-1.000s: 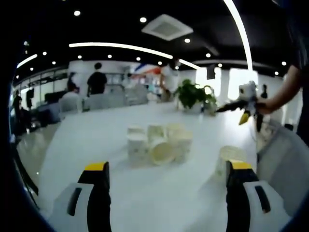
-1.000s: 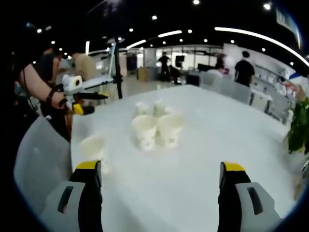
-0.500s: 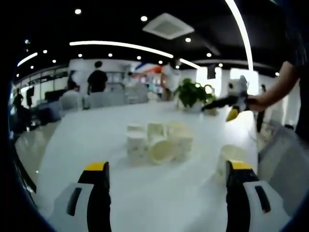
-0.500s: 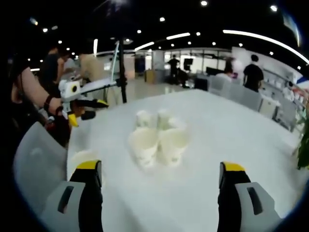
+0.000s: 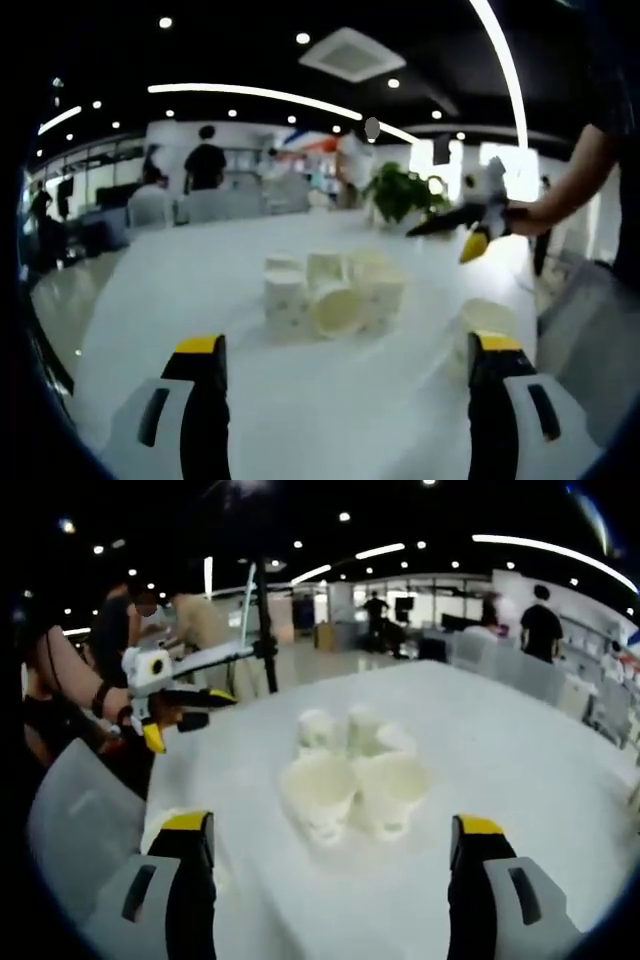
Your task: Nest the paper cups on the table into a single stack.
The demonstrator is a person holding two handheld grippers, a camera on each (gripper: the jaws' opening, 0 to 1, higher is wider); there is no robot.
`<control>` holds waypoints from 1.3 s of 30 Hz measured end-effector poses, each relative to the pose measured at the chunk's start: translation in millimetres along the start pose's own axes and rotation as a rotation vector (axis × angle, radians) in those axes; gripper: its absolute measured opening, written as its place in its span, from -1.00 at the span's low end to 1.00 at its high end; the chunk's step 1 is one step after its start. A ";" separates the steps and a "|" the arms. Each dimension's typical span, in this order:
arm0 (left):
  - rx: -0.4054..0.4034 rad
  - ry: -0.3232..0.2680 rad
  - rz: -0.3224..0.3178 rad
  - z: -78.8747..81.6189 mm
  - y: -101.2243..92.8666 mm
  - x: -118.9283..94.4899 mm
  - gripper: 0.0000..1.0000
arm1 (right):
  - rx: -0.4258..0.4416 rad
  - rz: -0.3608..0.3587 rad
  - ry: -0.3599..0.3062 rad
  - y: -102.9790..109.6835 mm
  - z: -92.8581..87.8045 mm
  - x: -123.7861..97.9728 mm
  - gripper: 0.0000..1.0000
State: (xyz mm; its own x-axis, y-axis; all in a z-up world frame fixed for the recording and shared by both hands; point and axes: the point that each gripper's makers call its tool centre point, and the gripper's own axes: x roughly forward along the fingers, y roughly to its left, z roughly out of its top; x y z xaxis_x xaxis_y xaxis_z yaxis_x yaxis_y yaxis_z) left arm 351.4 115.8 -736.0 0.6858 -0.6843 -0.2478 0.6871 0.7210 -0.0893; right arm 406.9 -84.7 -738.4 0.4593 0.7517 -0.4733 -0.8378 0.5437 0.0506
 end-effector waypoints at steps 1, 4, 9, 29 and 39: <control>0.004 0.002 0.001 -0.1 0.0 -0.2 0.96 | 0.014 0.006 -0.002 2.0 -0.4 2.1 0.91; 0.006 -0.001 0.001 0.0 0.4 -0.7 0.96 | 0.028 0.015 0.014 5.4 -8.2 8.4 0.90; 0.004 -0.002 0.006 -1.9 2.1 -1.8 0.96 | 0.052 0.028 0.025 9.6 -12.3 14.7 0.85; -0.013 0.010 0.011 -9.5 -0.4 -7.0 0.95 | 0.124 0.091 0.018 35.2 -7.6 54.4 0.65; -0.026 0.021 0.014 -15.5 0.8 -11.8 0.94 | 0.109 0.109 0.017 35.4 -2.1 71.6 0.59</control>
State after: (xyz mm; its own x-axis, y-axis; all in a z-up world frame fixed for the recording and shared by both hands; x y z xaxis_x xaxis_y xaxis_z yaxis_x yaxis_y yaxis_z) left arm 340.1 126.2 -748.0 0.6901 -0.6716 -0.2697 0.6707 0.7335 -0.1104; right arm 409.5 -12.3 -772.3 0.3613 0.8028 -0.4744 -0.8449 0.4970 0.1976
